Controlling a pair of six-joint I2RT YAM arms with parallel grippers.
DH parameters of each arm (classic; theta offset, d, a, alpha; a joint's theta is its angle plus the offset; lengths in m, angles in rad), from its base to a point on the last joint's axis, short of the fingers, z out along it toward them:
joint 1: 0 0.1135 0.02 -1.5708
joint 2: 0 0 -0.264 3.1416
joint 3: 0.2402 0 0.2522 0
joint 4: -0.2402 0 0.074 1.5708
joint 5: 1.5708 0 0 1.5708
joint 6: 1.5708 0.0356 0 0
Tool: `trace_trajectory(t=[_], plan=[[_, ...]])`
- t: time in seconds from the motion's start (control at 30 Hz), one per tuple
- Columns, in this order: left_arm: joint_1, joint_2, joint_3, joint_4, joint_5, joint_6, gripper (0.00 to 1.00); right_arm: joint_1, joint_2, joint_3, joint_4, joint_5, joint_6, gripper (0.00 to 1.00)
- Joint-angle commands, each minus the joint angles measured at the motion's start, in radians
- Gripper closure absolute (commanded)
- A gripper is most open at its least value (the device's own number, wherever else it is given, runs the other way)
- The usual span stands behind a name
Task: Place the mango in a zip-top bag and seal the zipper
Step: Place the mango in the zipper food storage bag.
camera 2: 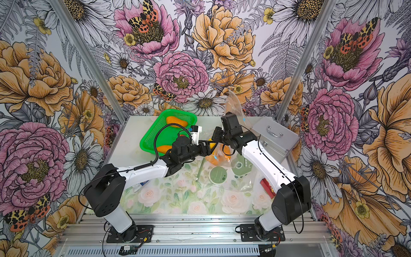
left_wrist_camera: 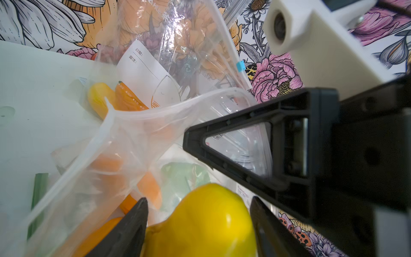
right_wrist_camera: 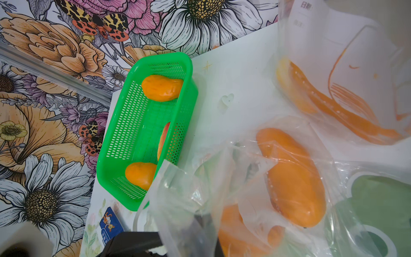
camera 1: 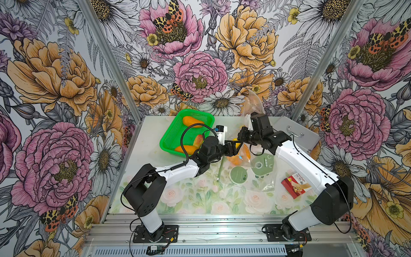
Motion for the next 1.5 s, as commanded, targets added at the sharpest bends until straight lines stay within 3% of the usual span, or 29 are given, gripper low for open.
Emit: trace_trajectory(t=[0.0, 0.37, 1.03, 1.1, 1.27, 1.47], plan=[[-0.014, 0.019, 0.027, -0.005, 0.001, 0.022, 0.29, -0.008, -0.013, -0.003, 0.036, -0.011, 0.013, 1.00], [-0.021, 0.025, 0.044, -0.012, 0.010, 0.033, 0.41, -0.009, -0.025, -0.039, 0.053, 0.014, 0.032, 1.00], [-0.024, 0.019, 0.037, -0.019, -0.004, 0.031, 0.44, -0.010, -0.029, -0.047, 0.069, 0.003, 0.035, 1.00], [-0.022, 0.019, 0.036, -0.021, -0.011, 0.036, 0.41, -0.009, -0.029, -0.048, 0.070, 0.002, 0.035, 1.00], [-0.014, 0.004, 0.035, -0.031, -0.032, 0.040, 0.20, -0.010, -0.030, -0.047, 0.069, 0.002, 0.036, 1.00], [0.002, -0.068, 0.060, -0.087, -0.080, 0.095, 0.11, -0.010, -0.029, -0.051, 0.069, 0.012, 0.039, 1.00]])
